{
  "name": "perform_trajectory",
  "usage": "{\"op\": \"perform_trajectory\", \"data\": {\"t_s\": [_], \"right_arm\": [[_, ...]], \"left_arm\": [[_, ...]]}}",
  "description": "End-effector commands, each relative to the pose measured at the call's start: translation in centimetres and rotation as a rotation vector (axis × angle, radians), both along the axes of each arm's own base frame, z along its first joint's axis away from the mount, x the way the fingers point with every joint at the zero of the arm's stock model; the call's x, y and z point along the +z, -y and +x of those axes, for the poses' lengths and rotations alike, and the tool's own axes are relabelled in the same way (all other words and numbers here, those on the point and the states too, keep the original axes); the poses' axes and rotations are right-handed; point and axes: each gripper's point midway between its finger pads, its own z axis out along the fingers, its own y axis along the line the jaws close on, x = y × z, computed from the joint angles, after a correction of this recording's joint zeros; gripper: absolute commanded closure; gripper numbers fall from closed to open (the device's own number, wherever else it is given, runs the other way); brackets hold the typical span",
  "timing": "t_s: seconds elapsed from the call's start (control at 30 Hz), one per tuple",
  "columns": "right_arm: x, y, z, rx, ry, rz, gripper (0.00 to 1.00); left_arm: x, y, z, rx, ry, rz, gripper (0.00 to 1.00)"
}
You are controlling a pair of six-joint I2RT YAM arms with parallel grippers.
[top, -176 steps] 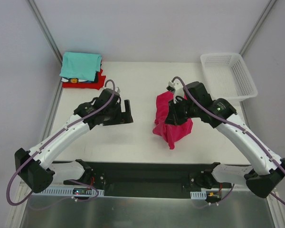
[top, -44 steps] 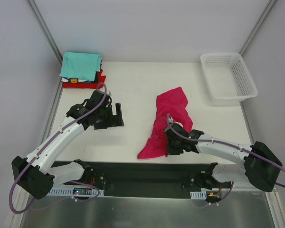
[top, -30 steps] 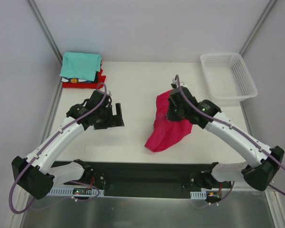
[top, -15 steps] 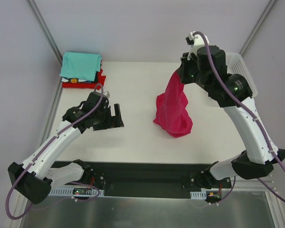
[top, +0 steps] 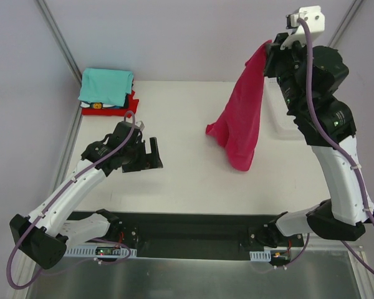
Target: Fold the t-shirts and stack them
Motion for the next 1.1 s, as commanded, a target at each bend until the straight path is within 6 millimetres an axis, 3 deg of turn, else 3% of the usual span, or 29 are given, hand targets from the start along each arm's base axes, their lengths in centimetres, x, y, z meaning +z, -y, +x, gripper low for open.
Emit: {"op": "perform_trajectory", "data": {"t_s": [0.0,0.13,0.27,0.43,0.47,0.6,0.77,0.87,1.07], "right_arm": [[9.3,3.6,-1.6,-0.114,0.294,0.075,0.99],[14.6,5.1,-3.2,-0.147,0.462,0.177,0.99],[18.5,3.9,-5.7,-0.002,0.622,0.303,0.99],[21.1,2.7,-8.6,0.182,0.659,0.464,0.99],[21.5,1.8,-9.3,0.256,0.659,0.488,0.99],[19.9,-3.1,-11.2,0.569,0.466,0.588,0.99],[15.3,-7.8,-13.4,0.851,0.197,0.65,0.99],[13.9,-9.4,-14.6,0.969,0.06,0.674,0.99],[15.2,-9.9,-18.8,1.222,-0.106,0.792,0.99]], "left_arm": [[0.3,0.2,-0.4,-0.003,-0.006,-0.023,0.08],[0.5,0.5,-0.2,-0.006,-0.008,-0.027,0.08],[0.3,0.5,-0.1,-0.004,-0.012,-0.026,0.09],[0.1,0.7,-0.2,-0.001,-0.019,-0.035,0.09],[0.2,0.7,-0.2,-0.002,-0.011,-0.04,0.09],[-0.2,0.6,-0.5,-0.001,-0.016,-0.042,0.09],[-0.5,0.5,-0.7,0.002,-0.017,-0.043,0.09],[-0.7,0.5,-0.8,0.0,-0.021,-0.046,0.09],[-1.2,0.9,-0.6,0.002,-0.027,-0.061,0.09]]}}
